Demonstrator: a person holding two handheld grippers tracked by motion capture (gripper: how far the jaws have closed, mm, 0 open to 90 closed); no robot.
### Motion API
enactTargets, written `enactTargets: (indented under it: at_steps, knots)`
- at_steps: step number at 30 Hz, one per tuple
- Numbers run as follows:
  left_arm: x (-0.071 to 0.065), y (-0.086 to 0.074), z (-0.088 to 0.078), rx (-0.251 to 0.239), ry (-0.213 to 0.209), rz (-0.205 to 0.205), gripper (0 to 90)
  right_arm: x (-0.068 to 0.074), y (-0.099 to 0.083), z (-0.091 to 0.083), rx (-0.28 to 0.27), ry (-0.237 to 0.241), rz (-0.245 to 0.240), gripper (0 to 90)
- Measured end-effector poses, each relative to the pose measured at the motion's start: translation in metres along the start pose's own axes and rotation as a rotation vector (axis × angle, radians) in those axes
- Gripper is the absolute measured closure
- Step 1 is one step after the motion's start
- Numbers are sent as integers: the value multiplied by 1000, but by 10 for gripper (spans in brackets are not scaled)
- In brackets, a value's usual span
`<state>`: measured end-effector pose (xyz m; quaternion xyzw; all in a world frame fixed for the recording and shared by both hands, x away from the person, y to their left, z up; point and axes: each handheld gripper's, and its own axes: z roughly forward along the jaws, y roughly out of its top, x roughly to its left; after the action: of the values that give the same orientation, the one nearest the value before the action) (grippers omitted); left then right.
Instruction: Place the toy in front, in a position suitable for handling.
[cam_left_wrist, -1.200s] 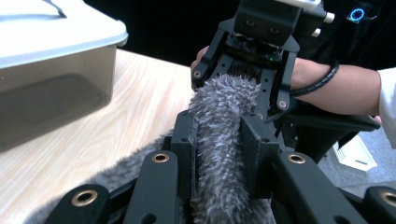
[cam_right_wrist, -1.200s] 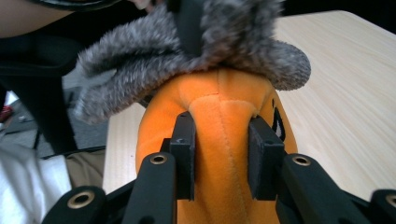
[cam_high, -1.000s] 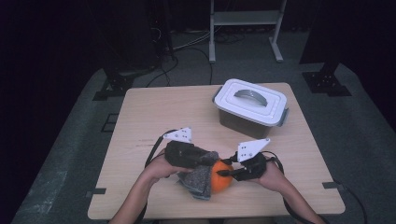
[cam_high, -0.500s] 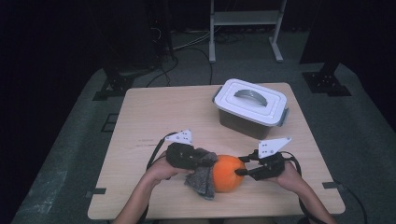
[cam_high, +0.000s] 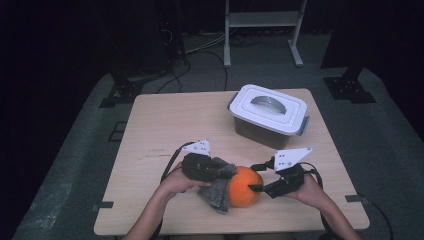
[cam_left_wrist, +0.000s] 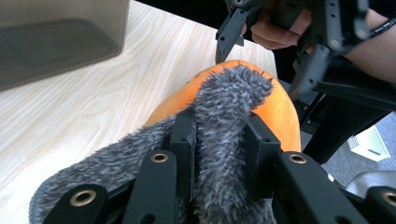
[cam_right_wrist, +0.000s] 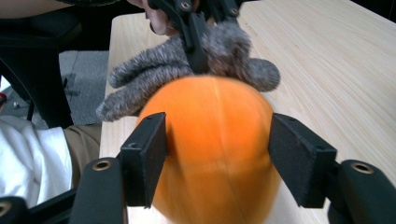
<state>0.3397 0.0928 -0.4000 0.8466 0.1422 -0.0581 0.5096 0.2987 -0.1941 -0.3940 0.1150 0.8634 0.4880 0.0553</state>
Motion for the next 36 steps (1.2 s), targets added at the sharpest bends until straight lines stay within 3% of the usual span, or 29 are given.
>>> enactTargets:
  at_steps: [5,8,13,29,36]
  knots:
    - [0,3,2,18,7,10,687,6,7,10,43,-32,-41,350]
    - [0,2,2,19,-3,8,687,2,1,11,50,-12,-1,399]
    - [-2,2,6,13,-24,11,685,-4,-12,7,50,13,15,473]
    - [7,-11,0,20,-3,-29,676,-12,-30,-4,19,14,55,492]
    - [-2,2,-1,-12,-41,14,682,-9,-22,2,24,15,34,504]
